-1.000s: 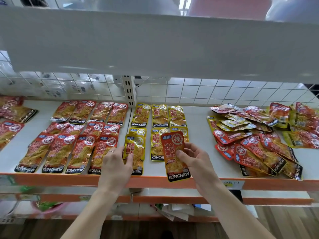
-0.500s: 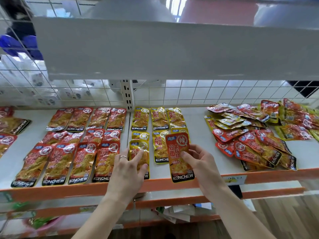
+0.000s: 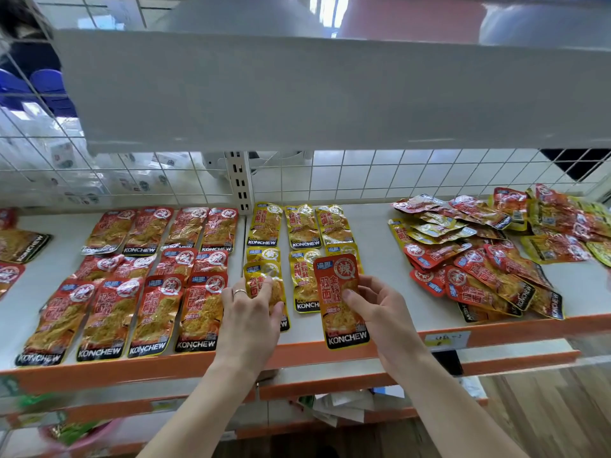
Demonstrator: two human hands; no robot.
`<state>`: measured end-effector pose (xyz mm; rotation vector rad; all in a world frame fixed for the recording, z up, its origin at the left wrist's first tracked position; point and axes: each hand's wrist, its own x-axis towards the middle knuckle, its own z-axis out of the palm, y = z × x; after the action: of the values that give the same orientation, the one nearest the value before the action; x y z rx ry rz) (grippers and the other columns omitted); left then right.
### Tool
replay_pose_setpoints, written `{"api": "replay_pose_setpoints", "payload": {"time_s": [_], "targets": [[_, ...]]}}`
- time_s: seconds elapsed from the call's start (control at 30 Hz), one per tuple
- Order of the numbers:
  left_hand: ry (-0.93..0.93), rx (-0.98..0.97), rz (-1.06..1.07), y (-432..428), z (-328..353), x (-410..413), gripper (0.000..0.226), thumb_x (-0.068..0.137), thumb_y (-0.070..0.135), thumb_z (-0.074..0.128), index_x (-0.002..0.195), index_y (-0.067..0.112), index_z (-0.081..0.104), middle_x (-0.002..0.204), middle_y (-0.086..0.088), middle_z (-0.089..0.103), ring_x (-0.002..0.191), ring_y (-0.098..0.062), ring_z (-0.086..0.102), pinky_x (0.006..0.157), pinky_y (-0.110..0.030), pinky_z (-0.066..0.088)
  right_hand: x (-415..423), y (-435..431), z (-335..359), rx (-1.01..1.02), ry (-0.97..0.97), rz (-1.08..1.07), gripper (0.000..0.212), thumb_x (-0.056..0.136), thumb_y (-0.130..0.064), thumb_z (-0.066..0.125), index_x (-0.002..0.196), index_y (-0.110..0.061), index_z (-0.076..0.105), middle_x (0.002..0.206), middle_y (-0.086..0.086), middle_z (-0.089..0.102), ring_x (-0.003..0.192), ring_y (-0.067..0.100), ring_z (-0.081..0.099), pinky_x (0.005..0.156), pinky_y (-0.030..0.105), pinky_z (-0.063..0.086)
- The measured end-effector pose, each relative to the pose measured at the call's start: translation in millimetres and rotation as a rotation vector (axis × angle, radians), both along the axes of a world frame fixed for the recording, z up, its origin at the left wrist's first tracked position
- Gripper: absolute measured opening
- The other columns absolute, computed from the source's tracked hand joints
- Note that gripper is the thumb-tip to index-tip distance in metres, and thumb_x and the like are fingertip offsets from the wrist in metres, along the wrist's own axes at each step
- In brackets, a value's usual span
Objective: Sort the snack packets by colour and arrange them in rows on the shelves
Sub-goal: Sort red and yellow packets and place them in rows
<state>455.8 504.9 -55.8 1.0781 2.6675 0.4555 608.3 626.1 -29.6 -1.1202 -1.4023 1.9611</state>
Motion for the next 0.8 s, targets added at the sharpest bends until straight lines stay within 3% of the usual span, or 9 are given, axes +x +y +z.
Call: {"api": "replay_pose_setpoints", "payload": {"time_s": [0.47,0.67,0.8], "targets": [[-0.035,0.03,-0.029,-9.7,-1.4,2.0,0.059,0.102,0.041,0.047,0.157,0.031,0.026,0.155,-0.014,0.031,0.141,-0.029,0.022,0.107,-0.039,0.041,-1.9,-5.3,-1.6,-0.011,-0.01,0.03,0.021,0.094,-0.009,0.064,0.114,-0.014,0.064,0.102,0.005,0.074,0.096,0.021,0.072,0.078,0.035,0.059],[-0.05,0.063,-0.022,-6.0,-3.9,1.4,0.059,0.102,0.039,0.048,0.156,0.032,0.026,0.158,-0.012,0.03,0.143,-0.027,0.019,0.115,-0.039,0.031,0.1,-1.6,1.5,-0.013,-0.008,0.055,0.02,0.094,-0.009,0.063,0.112,-0.015,0.064,0.099,0.002,0.075,0.093,0.017,0.073,0.072,0.03,0.058],[-0.051,0.069,0.0,-6.4,-5.1,3.5,0.059,0.101,0.039,0.049,0.156,0.031,0.029,0.158,-0.014,0.032,0.145,-0.027,0.019,0.115,-0.041,0.033,2.9,1.7,1.3,-0.018,-0.004,0.068,0.02,0.094,-0.009,0.063,0.113,-0.015,0.064,0.1,0.004,0.075,0.093,0.018,0.073,0.074,0.031,0.058]]}}
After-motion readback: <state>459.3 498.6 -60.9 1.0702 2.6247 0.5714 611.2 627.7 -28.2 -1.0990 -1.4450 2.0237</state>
